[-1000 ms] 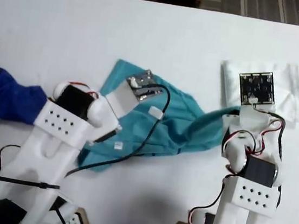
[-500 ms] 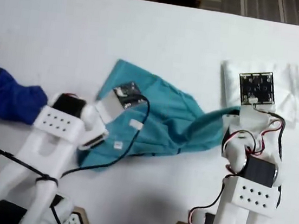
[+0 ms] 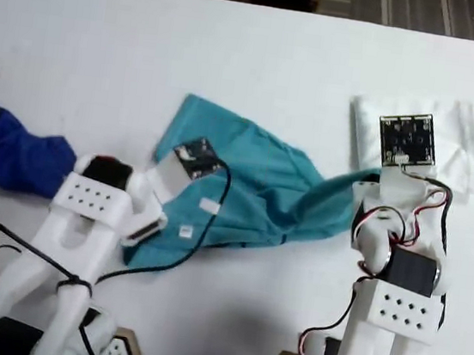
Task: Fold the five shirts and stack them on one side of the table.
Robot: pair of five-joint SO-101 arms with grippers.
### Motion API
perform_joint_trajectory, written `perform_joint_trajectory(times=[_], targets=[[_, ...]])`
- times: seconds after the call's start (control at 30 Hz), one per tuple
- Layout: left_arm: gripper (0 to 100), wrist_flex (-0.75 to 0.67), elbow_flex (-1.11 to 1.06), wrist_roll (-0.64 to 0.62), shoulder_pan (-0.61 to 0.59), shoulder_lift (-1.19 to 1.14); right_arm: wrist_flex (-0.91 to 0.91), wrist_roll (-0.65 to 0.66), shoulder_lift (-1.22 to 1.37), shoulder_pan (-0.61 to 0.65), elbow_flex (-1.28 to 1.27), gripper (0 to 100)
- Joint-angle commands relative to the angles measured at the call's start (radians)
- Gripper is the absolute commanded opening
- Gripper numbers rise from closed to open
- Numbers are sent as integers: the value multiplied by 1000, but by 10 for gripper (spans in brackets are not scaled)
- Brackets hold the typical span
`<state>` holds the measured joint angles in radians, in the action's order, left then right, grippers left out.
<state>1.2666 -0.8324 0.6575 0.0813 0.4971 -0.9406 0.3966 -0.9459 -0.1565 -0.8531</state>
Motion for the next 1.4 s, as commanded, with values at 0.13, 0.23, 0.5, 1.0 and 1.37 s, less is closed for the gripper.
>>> perform_joint_trajectory(times=[0.13, 0.23, 0.5, 1.0, 1.37], targets=[[142, -14, -10, 9, -6, 3, 18, -8, 12, -1, 6, 18], [139, -15, -4, 9, -6, 3, 18, -8, 12, -1, 6, 18], [24, -26, -1, 3, 25, 11, 16, -8, 12, -1, 6, 18], [26, 400, 598, -26, 18, 8, -22, -109, 111, 16, 279, 18], [26, 494, 828, -28, 18, 12, -317, -115, 527, -5, 1074, 18]])
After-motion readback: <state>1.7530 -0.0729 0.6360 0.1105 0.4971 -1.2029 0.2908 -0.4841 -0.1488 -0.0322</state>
